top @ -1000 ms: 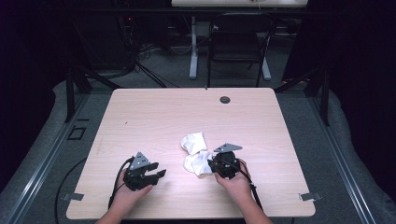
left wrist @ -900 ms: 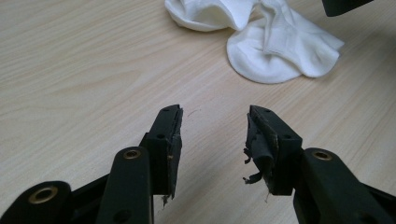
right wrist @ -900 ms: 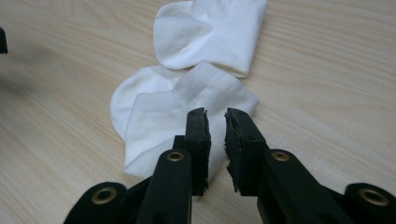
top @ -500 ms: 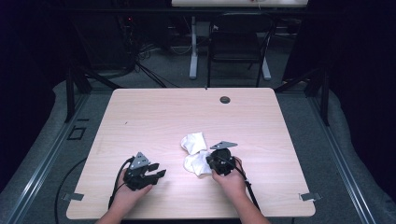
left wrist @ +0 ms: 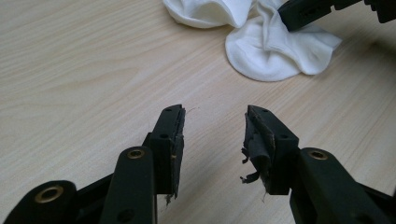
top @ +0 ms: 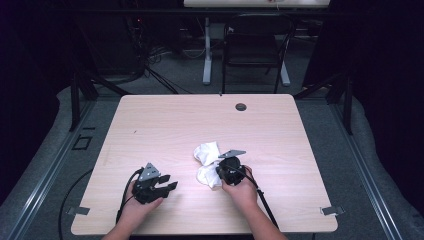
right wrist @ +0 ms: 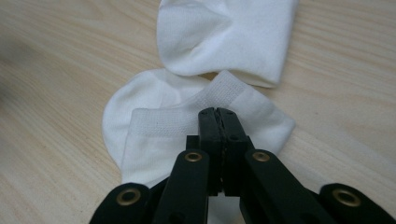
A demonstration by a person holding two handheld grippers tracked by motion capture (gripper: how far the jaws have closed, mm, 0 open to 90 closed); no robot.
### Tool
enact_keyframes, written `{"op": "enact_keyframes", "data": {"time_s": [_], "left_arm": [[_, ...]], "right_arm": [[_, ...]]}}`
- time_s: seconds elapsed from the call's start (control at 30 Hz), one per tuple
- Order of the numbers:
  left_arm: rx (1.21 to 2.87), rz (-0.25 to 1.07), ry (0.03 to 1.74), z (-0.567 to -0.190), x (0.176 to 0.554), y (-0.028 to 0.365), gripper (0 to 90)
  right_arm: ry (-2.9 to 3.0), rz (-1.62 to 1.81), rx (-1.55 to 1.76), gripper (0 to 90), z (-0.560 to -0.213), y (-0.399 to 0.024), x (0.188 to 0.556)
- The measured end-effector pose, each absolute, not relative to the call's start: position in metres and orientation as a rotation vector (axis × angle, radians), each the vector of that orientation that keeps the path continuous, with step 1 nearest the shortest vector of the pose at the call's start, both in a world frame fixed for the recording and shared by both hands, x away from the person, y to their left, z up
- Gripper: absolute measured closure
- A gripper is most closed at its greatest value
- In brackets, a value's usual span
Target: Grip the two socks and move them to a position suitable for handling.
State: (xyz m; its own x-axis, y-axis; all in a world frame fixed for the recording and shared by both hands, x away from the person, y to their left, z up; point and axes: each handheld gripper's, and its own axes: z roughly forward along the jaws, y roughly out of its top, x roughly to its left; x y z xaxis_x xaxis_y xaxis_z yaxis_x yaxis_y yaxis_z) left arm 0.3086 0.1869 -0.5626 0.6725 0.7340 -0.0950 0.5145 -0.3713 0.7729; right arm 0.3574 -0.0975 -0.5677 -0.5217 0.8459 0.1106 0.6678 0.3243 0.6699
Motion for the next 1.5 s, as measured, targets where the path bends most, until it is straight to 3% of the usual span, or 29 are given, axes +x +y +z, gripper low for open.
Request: {"op": "enact_keyframes", "data": {"time_s": [0.9,1.17,1.5], "left_arm": [[2.061,0.321,0.954,-0.562,0.306,0.183,58.3],[2.077,0.280,0.924,-0.563,0.304,0.176,63.3],[2.116,0.243,0.867,-0.564,0.297,0.163,78.0]], "right_arm": [[2.433,1.072,1.225,90.0,-0.577,-0.094,0.325],[2.462,1.093,1.187,90.0,-0.577,-0.093,0.315],[2.509,1.104,1.130,90.0,-0.577,-0.086,0.305]]}}
